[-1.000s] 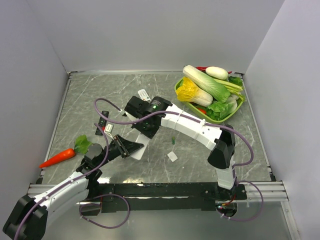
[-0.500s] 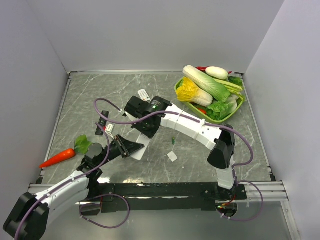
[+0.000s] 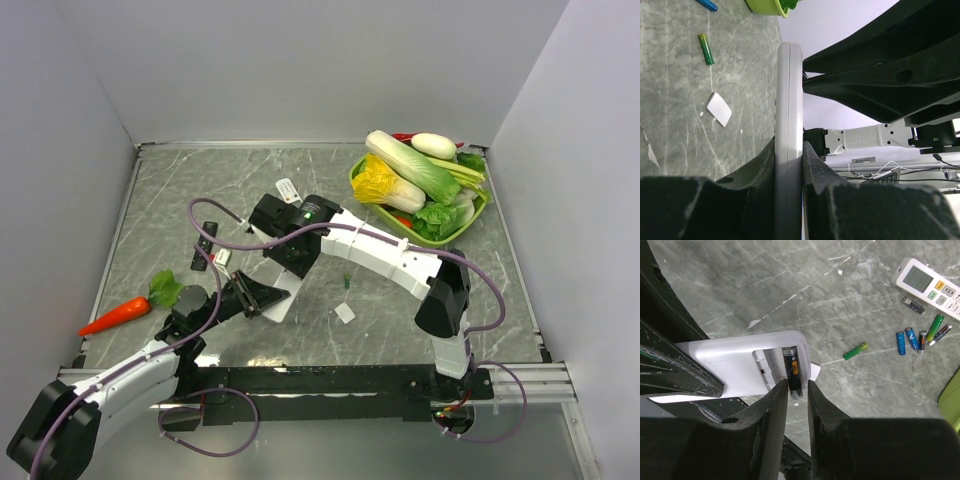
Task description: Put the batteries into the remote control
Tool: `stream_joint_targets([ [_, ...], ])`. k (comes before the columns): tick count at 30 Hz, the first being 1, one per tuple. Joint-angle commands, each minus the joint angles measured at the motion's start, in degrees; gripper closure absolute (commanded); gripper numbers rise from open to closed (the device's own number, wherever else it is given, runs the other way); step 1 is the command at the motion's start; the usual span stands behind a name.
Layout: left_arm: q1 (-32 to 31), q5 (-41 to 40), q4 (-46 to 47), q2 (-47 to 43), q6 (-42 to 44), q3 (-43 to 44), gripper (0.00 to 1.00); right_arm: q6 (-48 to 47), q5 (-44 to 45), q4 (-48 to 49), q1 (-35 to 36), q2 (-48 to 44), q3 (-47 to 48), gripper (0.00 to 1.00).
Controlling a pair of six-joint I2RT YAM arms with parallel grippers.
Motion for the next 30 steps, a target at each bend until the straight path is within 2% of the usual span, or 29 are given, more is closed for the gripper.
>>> stream_joint_targets([
  [1,0.02,1.47,3.78,0.96,-1.29,-5.05,0.98,0.8,1.45,0.29,0.04,-0.35,-0.03,0.69],
  [14,0.02,1.47,2.81,1.32,-2.35,-5.23,0.98,2.12,-0.31,2.66,-0.04,-4.38,-2.49,0.68],
  [23,0.02,1.56,2.29,0.79,-2.88,-5.32,0.98,2.12,-4.34,10.57,-1.36,-15.72,-13.12,0.67],
  [26,0.02,1.64,2.2,0.79,-2.79,-5.14,0.98,1.41,-5.5,16.01,-1.28,-20.11,-17.86,0.62],
  [30,0.02,1.9,2.81,0.97,-2.96,-4.97,0.98,1.41,-6.46,23.03,-1.28,-23.89,-23.14,0.61],
])
